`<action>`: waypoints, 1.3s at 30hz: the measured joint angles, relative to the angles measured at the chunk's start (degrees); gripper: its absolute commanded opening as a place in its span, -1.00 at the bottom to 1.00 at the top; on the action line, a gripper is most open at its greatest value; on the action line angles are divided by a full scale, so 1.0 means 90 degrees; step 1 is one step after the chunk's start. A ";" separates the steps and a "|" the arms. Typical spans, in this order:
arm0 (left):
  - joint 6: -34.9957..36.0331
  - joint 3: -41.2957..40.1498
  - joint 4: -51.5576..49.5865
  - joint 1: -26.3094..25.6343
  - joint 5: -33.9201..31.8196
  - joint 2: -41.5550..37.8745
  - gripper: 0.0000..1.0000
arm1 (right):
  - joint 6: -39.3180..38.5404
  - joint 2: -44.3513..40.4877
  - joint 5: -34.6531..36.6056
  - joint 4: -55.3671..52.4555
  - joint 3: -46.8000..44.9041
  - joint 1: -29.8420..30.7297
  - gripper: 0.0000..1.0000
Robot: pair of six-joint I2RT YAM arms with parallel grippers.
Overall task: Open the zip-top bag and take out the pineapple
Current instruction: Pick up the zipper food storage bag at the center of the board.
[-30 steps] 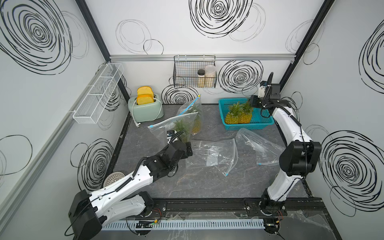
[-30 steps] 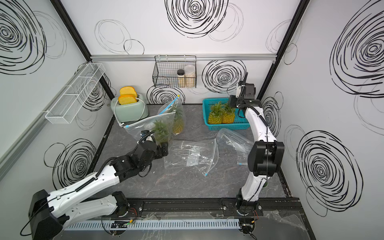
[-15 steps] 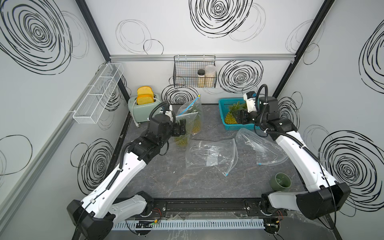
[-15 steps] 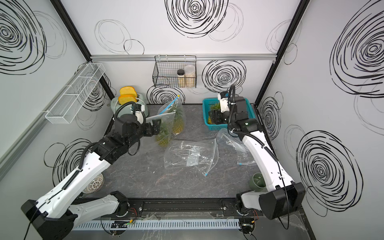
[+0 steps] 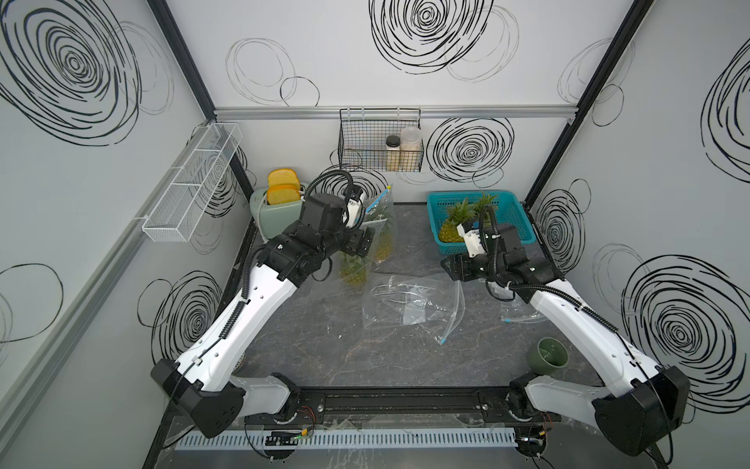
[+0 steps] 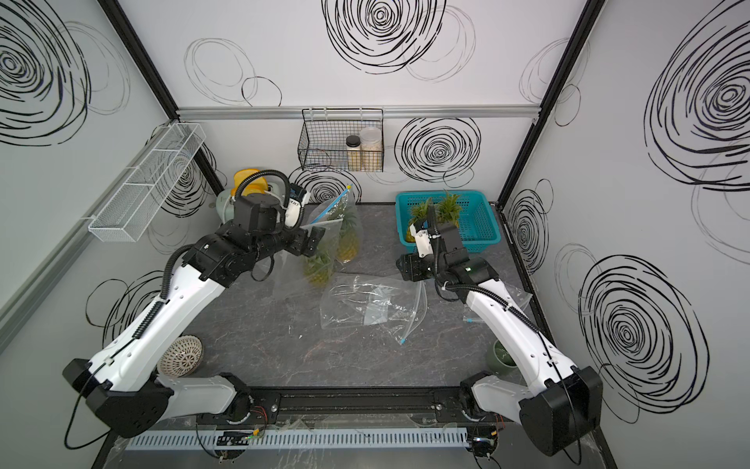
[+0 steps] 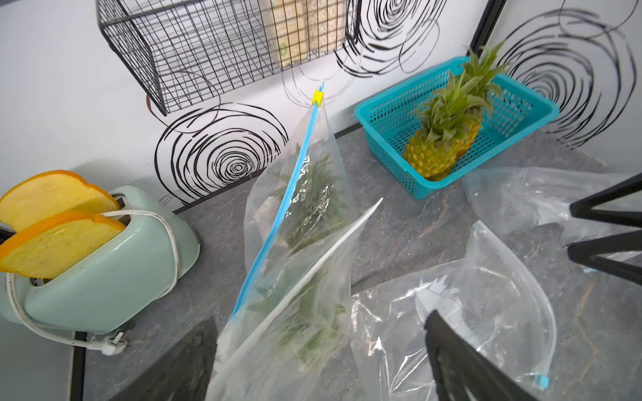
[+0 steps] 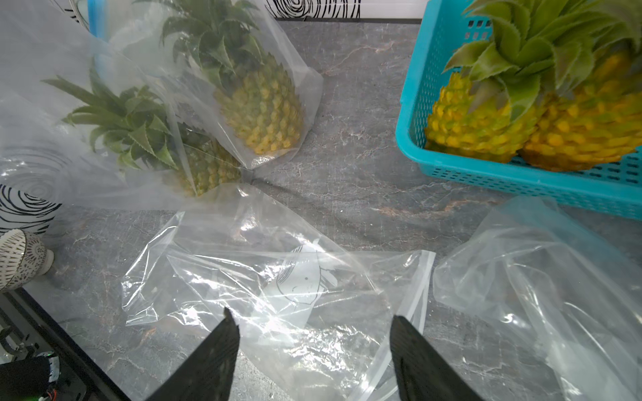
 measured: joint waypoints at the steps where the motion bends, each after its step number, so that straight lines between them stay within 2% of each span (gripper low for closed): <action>1: 0.0073 0.0029 -0.0068 0.0022 -0.0005 0.0080 0.96 | 0.0005 -0.0005 0.0007 -0.0002 -0.0061 0.0024 0.43; 7: 0.0413 0.0070 -0.0500 0.0291 0.0002 0.0284 0.99 | 0.0036 0.0002 0.0199 -0.0214 -0.0248 0.0255 0.45; 13: 0.0590 0.0039 -0.0639 0.0529 0.0053 0.0284 0.90 | 0.0131 0.0146 0.0272 -0.0437 -0.0420 0.0529 0.46; 19: 0.0665 -0.0427 -0.0631 0.0580 0.0231 0.0291 0.74 | 0.0396 0.0289 0.0323 -0.0714 -0.0806 0.0646 0.53; 28: 0.0707 -0.0736 -0.0610 0.0593 0.0386 0.0391 0.72 | 0.0607 0.0277 0.0335 -0.0736 -0.0988 0.0697 0.53; 30: 0.0712 -0.0736 -0.0605 0.0595 0.0384 0.0435 0.53 | 0.0610 0.0279 0.0333 -0.0709 -0.0988 0.0697 0.53; 33: 0.0724 -0.0736 -0.0578 0.0612 0.0379 0.0503 -0.33 | 0.0612 0.0299 0.0316 -0.0670 -0.0988 0.0697 0.52; 36: 0.0714 -0.0733 -0.0505 0.0629 0.0311 0.0573 -0.89 | 0.0610 0.0321 0.0294 -0.0631 -0.0988 0.0707 0.51; 37: 0.0692 -0.0731 -0.0481 0.0629 0.0279 0.0595 -1.00 | 0.0605 0.0321 0.0270 -0.0619 -0.0988 0.0709 0.49; 39: 0.0646 -0.0724 -0.0452 0.0629 0.0138 0.0622 -1.00 | 0.0593 0.0321 0.0172 -0.0590 -0.0988 0.0721 0.47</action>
